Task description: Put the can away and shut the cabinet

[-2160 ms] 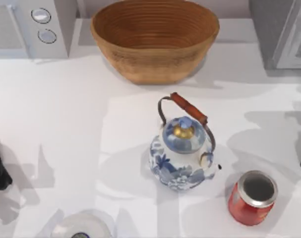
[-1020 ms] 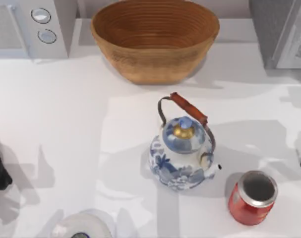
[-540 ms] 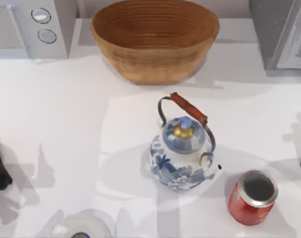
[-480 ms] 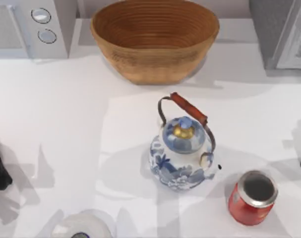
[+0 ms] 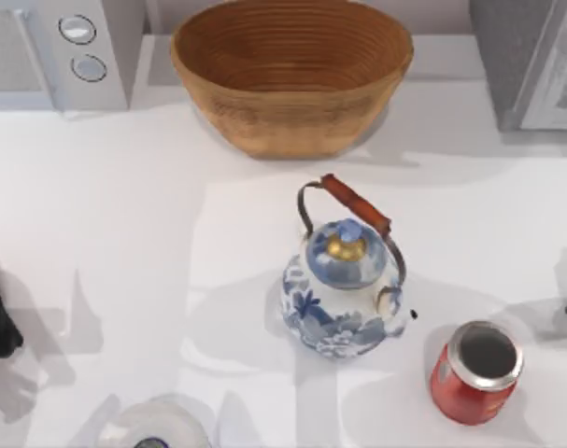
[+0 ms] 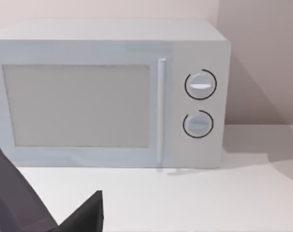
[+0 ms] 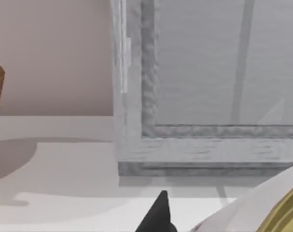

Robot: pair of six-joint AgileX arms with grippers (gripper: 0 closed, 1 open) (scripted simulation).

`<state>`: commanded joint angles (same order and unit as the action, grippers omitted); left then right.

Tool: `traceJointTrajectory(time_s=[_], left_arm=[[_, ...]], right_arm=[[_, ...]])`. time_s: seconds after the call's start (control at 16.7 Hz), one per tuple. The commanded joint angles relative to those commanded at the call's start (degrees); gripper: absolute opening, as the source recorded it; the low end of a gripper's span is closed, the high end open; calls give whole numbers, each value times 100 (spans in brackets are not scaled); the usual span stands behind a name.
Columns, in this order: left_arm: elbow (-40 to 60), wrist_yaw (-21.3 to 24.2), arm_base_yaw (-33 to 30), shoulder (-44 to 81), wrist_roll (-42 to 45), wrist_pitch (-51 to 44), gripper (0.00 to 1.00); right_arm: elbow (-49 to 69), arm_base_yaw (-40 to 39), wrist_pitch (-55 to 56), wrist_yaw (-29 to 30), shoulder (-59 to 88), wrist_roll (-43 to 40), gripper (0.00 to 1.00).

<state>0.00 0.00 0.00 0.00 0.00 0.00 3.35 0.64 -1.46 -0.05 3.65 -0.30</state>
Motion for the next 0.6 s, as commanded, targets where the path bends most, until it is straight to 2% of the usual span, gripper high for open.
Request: traceJointTrajectory(time_s=[0.18,0.6], left_arm=[[0,0,0,0,0,0,100],[0,0,0,0,0,0,100]], right_arm=[[-332,-63,144,4,-361,29,0],[-143,-122,67,-17,-152,37,0]])
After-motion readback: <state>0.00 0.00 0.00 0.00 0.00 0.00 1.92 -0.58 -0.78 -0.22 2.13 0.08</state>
